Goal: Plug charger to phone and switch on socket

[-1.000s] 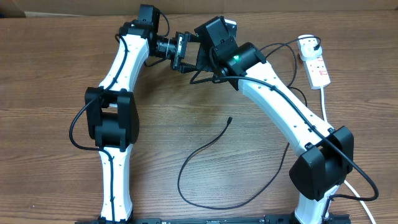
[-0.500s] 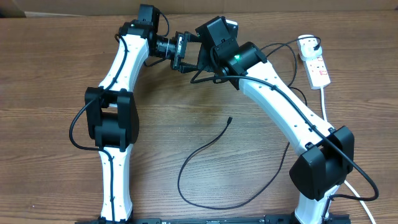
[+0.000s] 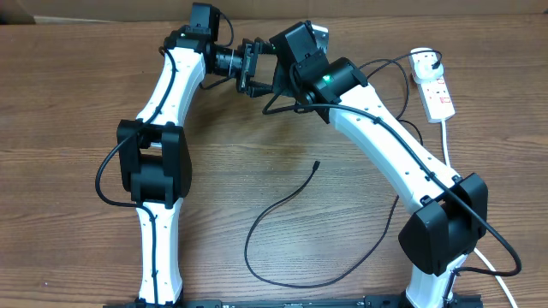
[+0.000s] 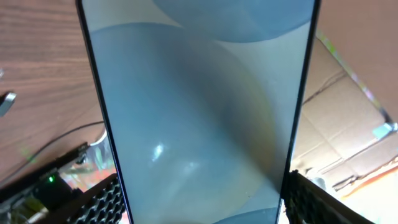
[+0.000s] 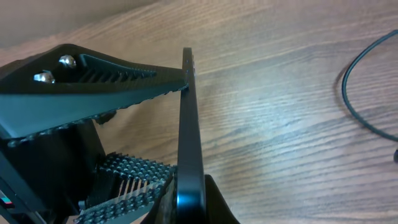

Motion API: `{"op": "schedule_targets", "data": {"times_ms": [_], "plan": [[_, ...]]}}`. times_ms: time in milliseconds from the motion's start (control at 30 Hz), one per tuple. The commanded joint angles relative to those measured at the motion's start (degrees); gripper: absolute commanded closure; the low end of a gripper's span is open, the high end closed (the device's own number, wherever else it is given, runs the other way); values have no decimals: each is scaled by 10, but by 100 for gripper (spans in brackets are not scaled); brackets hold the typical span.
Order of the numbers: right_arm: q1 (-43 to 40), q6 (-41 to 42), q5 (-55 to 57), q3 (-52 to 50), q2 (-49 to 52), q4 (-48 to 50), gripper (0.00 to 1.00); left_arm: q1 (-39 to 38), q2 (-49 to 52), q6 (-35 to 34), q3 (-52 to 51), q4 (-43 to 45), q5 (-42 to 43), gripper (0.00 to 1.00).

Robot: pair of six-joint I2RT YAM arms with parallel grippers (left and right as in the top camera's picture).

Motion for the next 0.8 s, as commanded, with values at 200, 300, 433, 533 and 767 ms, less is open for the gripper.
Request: {"op": "schedule_targets", "data": {"times_ms": [200, 300, 433, 533, 767], "plan": [[-4, -1, -11, 18, -1, -3, 96, -3, 1, 56, 17, 139, 22, 18], [-7, -1, -12, 24, -3, -4, 96, -3, 1, 67, 17, 168, 21, 0], [-7, -1, -12, 30, -12, -4, 96, -2, 1, 76, 17, 171, -1, 0], [-9, -1, -11, 33, -20, -4, 96, 0, 1, 83, 17, 171, -21, 0], [-32, -2, -11, 33, -44, -9, 96, 16, 1, 136, 17, 170, -72, 0]]}}
